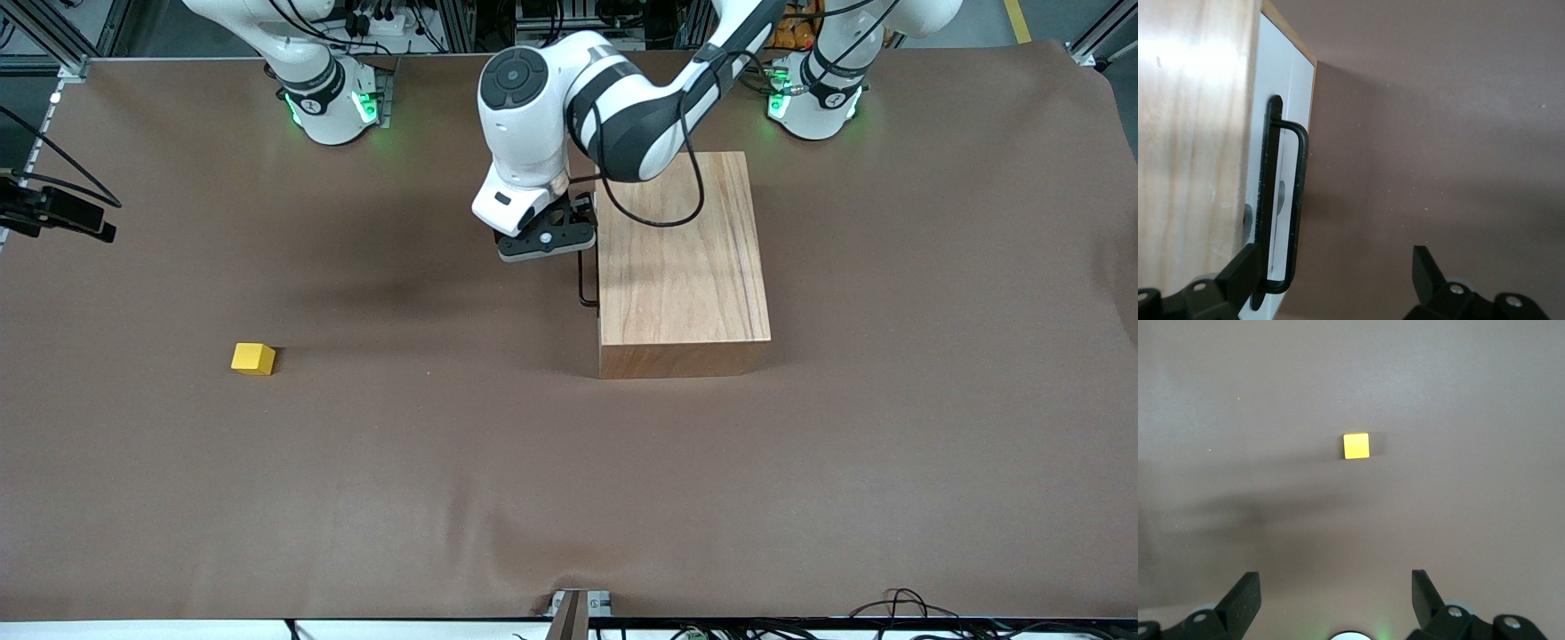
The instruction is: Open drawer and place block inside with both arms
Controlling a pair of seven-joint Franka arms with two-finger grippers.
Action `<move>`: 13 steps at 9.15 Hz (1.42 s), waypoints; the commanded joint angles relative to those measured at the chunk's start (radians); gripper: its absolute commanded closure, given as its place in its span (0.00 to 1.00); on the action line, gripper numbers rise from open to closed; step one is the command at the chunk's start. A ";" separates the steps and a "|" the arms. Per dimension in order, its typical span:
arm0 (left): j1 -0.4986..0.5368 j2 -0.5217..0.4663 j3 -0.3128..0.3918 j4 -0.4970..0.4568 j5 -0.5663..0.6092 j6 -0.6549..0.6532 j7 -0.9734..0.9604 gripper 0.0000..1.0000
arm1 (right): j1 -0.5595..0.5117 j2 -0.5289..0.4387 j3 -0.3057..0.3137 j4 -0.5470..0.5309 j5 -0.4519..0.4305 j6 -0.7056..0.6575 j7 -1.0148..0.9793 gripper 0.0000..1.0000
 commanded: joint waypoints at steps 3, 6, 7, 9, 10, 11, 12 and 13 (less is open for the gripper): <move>-0.047 0.084 0.014 0.027 0.137 -0.013 0.007 0.00 | -0.033 -0.010 0.015 -0.024 -0.012 0.015 -0.012 0.00; -0.049 0.109 0.015 0.029 0.139 -0.018 0.029 0.00 | -0.031 -0.005 0.015 -0.042 -0.012 0.046 -0.019 0.00; -0.049 0.115 0.015 0.026 0.141 -0.021 0.030 0.00 | -0.028 -0.001 0.015 -0.048 -0.012 0.059 -0.019 0.00; -0.049 0.120 0.015 0.020 0.142 -0.024 0.052 0.00 | -0.025 0.005 0.015 -0.080 -0.012 0.113 -0.019 0.00; -0.049 0.123 0.015 0.018 0.142 -0.024 0.052 0.00 | -0.019 0.005 0.016 -0.097 -0.012 0.134 -0.019 0.00; -0.054 0.130 0.015 0.018 0.142 -0.024 0.047 0.00 | -0.010 0.005 0.016 -0.105 -0.012 0.144 -0.019 0.00; -0.058 0.141 0.014 0.018 0.141 -0.024 0.046 0.00 | -0.004 0.005 0.016 -0.125 -0.012 0.164 -0.019 0.00; -0.058 0.149 0.015 0.017 0.141 -0.024 0.043 0.00 | -0.007 0.004 0.016 -0.152 -0.012 0.193 -0.019 0.00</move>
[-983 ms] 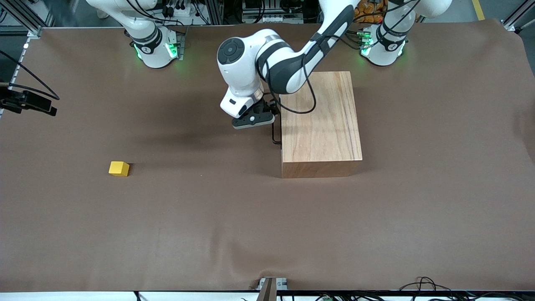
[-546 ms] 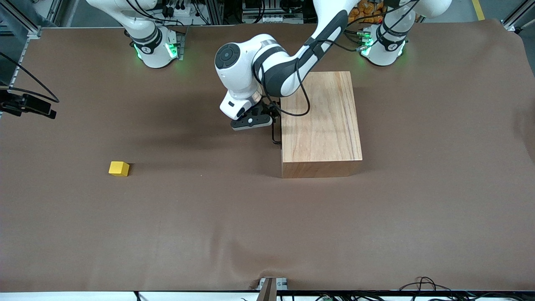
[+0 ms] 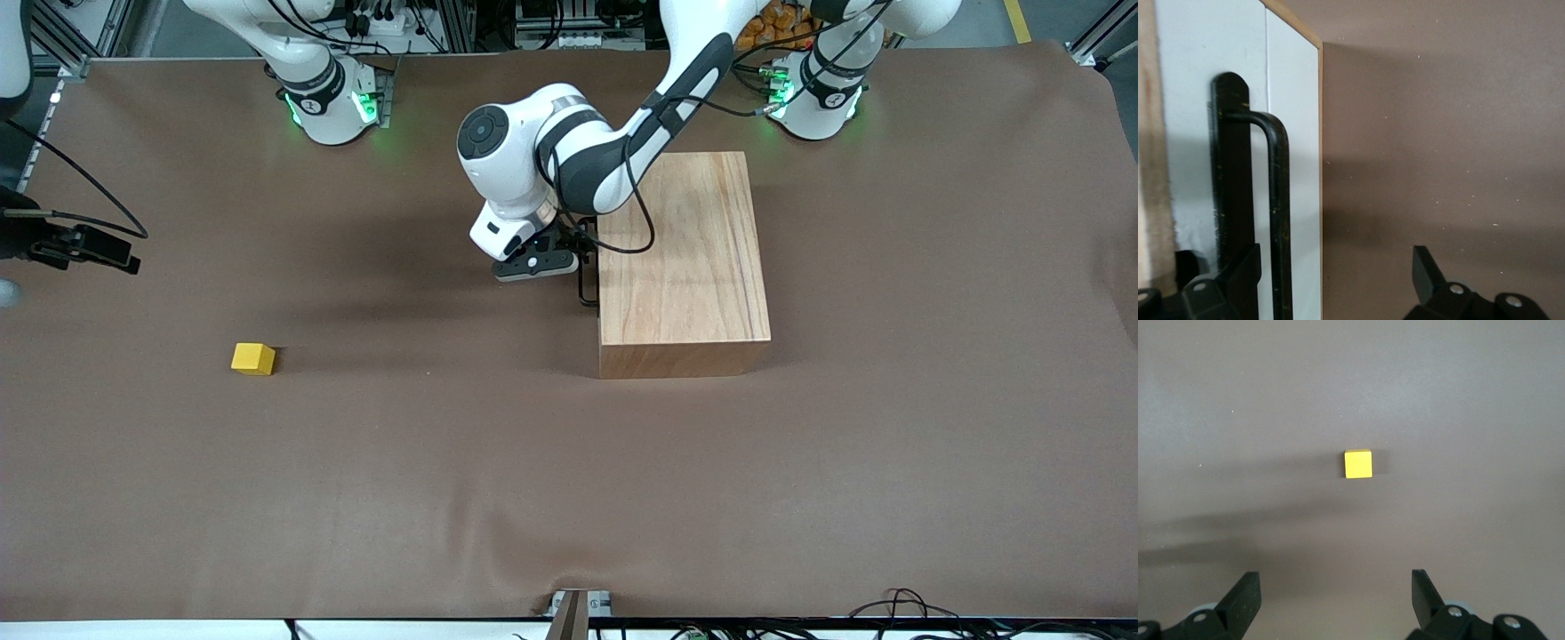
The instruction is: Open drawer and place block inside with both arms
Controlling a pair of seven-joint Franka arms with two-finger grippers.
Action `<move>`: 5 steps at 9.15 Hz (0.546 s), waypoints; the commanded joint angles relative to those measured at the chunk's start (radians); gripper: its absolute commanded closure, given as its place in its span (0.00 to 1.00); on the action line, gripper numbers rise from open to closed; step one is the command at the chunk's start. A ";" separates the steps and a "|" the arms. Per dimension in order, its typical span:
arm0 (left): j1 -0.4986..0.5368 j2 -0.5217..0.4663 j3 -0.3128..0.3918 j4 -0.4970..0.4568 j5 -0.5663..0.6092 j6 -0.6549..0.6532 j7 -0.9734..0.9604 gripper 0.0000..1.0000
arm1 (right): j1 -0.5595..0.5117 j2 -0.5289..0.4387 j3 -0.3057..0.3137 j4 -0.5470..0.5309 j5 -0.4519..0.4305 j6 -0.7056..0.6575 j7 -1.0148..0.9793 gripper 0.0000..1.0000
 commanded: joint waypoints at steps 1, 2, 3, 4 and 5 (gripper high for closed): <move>-0.015 0.020 0.010 0.020 0.018 -0.016 0.003 0.00 | -0.004 -0.013 0.002 -0.050 -0.011 0.039 -0.009 0.00; -0.015 0.020 0.007 0.021 0.013 -0.014 0.004 0.00 | -0.007 -0.013 0.002 -0.057 -0.011 0.039 -0.009 0.00; -0.015 0.020 0.002 0.026 0.012 -0.005 0.003 0.00 | -0.008 -0.013 0.002 -0.071 -0.011 0.050 -0.009 0.00; -0.018 0.022 0.001 0.026 0.001 0.013 -0.005 0.00 | -0.007 -0.013 0.000 -0.095 -0.011 0.085 -0.009 0.00; -0.023 0.022 -0.002 0.026 -0.005 0.033 -0.016 0.00 | -0.008 -0.013 0.002 -0.156 -0.011 0.161 -0.009 0.00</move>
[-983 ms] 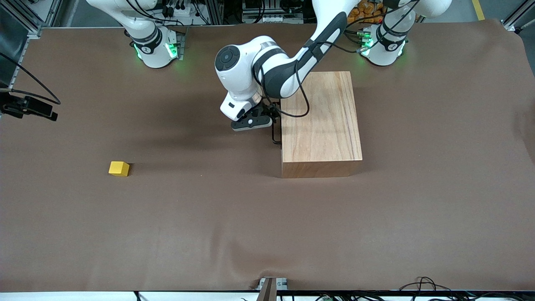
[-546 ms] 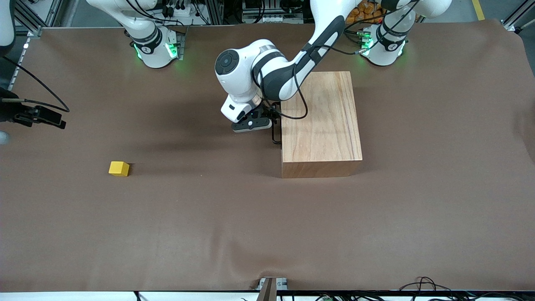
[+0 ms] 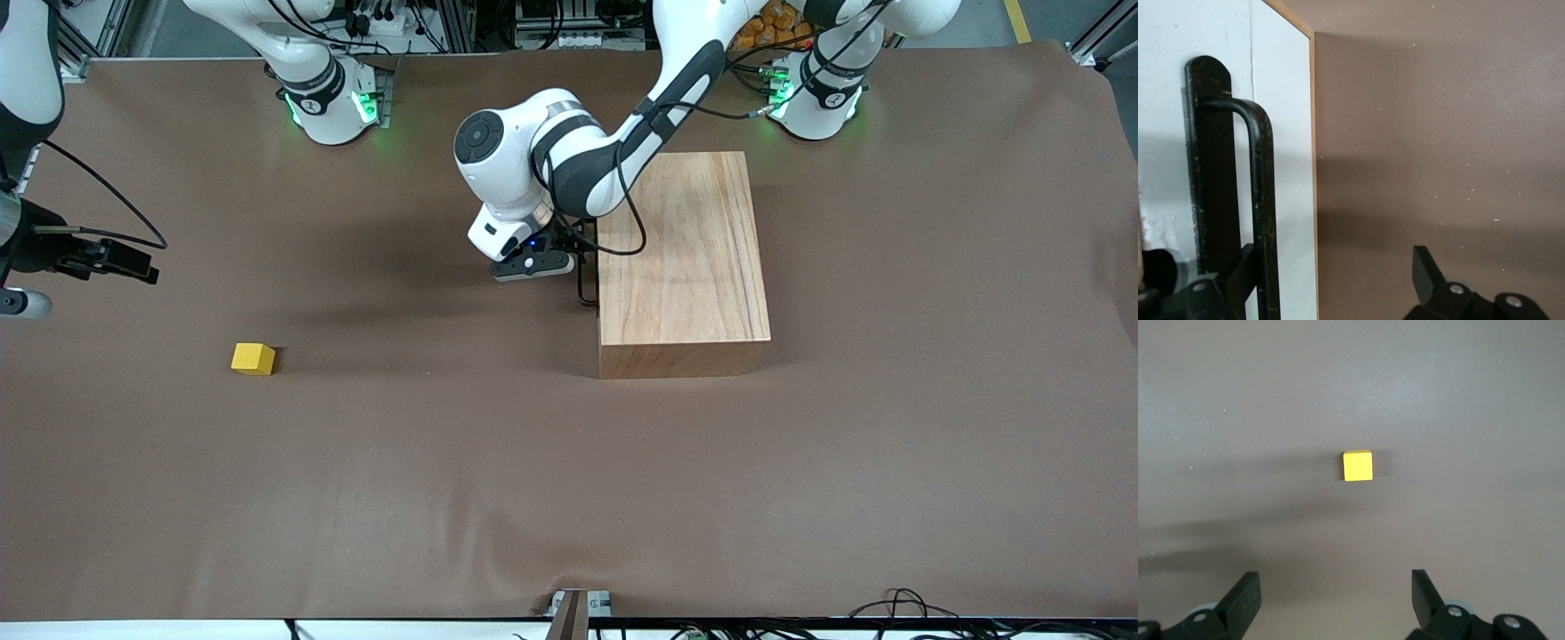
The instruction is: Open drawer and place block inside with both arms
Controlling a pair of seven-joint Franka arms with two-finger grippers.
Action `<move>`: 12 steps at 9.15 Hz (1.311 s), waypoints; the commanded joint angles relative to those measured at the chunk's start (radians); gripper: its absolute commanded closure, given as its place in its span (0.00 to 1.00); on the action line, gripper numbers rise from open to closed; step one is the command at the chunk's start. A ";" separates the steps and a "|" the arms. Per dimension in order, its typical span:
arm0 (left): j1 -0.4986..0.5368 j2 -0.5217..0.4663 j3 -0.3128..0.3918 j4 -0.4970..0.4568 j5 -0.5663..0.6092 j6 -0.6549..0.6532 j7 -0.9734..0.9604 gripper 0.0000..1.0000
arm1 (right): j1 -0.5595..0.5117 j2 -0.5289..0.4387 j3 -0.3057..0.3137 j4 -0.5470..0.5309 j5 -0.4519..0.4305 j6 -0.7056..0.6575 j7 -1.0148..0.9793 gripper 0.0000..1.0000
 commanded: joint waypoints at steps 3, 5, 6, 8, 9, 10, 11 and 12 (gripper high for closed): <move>-0.035 0.022 0.000 0.021 -0.009 0.056 -0.040 0.00 | -0.007 0.008 0.004 -0.235 -0.010 0.266 0.004 0.00; -0.038 0.021 -0.001 0.025 -0.043 0.099 -0.042 0.00 | -0.016 0.087 0.004 -0.246 0.004 0.297 0.007 0.00; -0.055 0.021 0.000 0.025 -0.049 0.124 -0.050 0.00 | -0.023 0.135 0.004 -0.243 0.004 0.332 -0.002 0.00; -0.058 0.022 0.000 0.025 -0.052 0.174 -0.057 0.00 | -0.046 0.239 0.004 -0.245 0.002 0.445 -0.095 0.00; -0.067 0.029 0.000 0.025 -0.054 0.200 -0.062 0.00 | -0.050 0.285 0.003 -0.245 0.001 0.497 -0.134 0.00; -0.070 0.029 -0.001 0.025 -0.054 0.207 -0.062 0.00 | -0.054 0.327 0.003 -0.242 -0.004 0.543 -0.168 0.00; -0.073 0.029 -0.001 0.025 -0.054 0.219 -0.062 0.00 | -0.053 0.368 0.004 -0.242 -0.005 0.588 -0.170 0.00; -0.076 0.030 -0.001 0.025 -0.063 0.239 -0.062 0.00 | -0.050 0.407 0.004 -0.242 -0.004 0.625 -0.168 0.00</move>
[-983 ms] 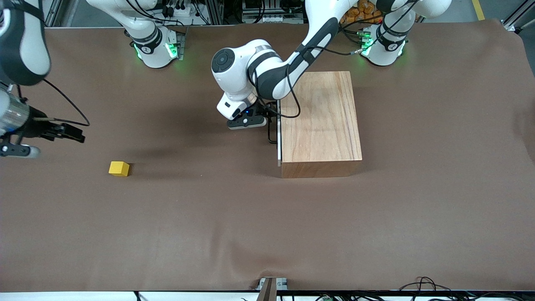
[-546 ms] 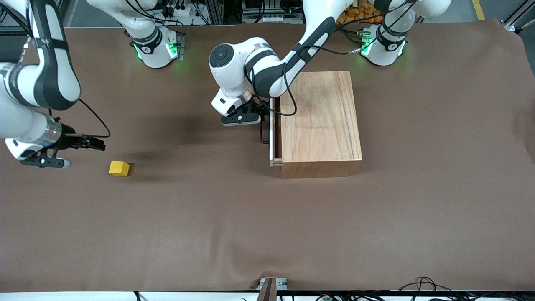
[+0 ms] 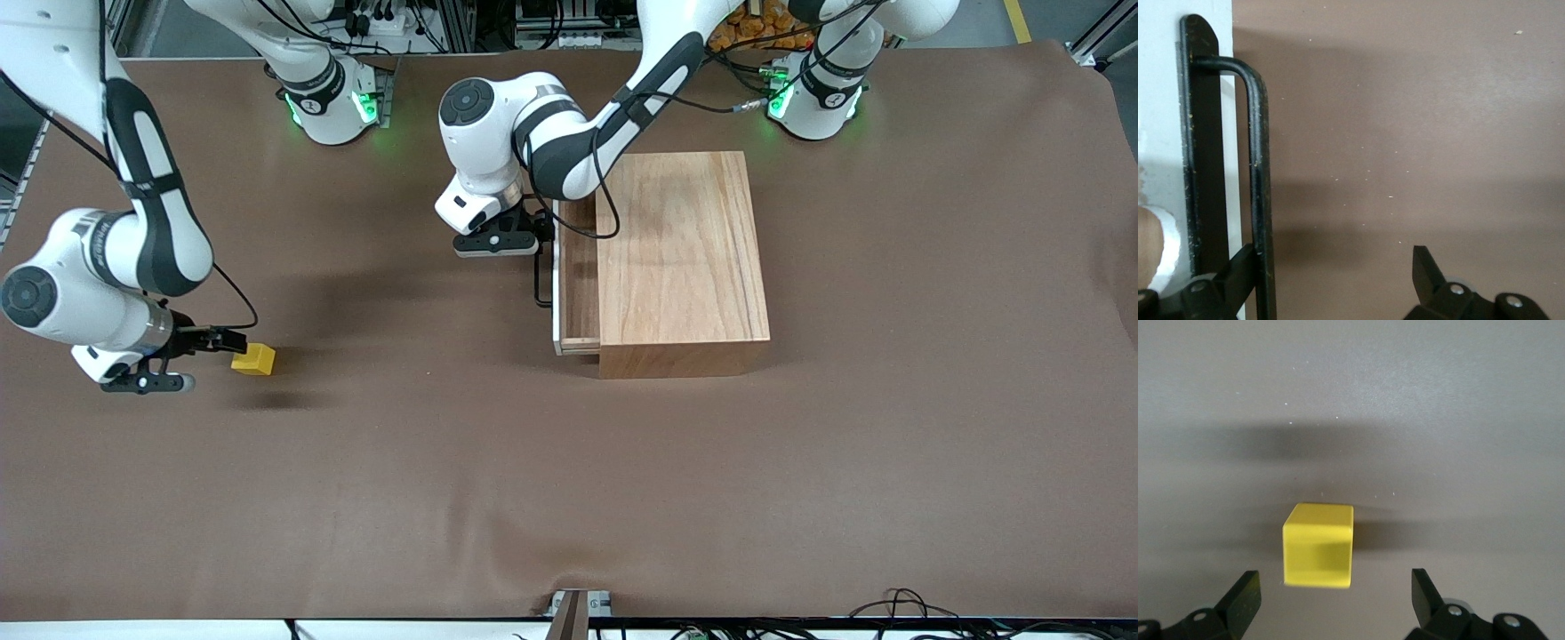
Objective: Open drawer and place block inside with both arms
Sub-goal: 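Pull the drawer open with the left gripper while the right gripper grasps the cube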
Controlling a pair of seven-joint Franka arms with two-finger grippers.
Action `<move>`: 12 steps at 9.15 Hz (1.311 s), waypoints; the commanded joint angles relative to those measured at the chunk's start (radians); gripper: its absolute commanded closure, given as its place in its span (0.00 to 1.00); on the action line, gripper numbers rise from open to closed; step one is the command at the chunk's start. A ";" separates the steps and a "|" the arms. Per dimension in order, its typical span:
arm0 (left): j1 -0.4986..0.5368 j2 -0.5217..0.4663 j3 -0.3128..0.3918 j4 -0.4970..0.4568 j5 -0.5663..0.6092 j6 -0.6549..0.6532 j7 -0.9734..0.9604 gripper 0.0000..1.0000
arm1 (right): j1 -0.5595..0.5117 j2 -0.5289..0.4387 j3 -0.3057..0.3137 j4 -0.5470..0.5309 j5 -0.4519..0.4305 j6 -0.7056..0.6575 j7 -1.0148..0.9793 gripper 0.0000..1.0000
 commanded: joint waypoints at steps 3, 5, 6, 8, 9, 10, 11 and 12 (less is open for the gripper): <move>-0.032 0.017 0.000 0.026 -0.038 0.096 -0.019 0.00 | -0.015 0.107 0.015 0.011 0.004 0.058 -0.008 0.00; -0.035 0.018 -0.008 0.026 -0.055 0.141 -0.014 0.00 | -0.020 0.138 0.015 0.022 0.010 0.064 -0.006 0.64; -0.035 0.017 -0.008 0.026 -0.057 0.149 -0.016 0.00 | -0.018 0.138 0.015 0.034 0.051 0.061 -0.006 1.00; -0.035 0.011 -0.017 0.026 -0.060 0.161 -0.014 0.00 | -0.020 0.133 0.014 0.090 0.054 0.041 -0.017 1.00; -0.033 -0.003 -0.023 0.025 -0.072 0.160 -0.016 0.00 | -0.018 0.123 0.012 0.121 0.050 -0.006 -0.020 1.00; -0.032 -0.018 -0.026 0.026 -0.108 0.160 -0.012 0.00 | -0.020 0.104 0.012 0.155 0.042 -0.058 -0.032 1.00; -0.027 -0.041 -0.026 0.025 -0.115 0.158 -0.012 0.00 | -0.023 0.085 0.009 0.187 0.041 -0.116 -0.103 1.00; -0.010 -0.076 -0.014 0.022 -0.130 0.143 -0.008 0.00 | -0.047 0.074 0.009 0.242 0.041 -0.179 -0.157 1.00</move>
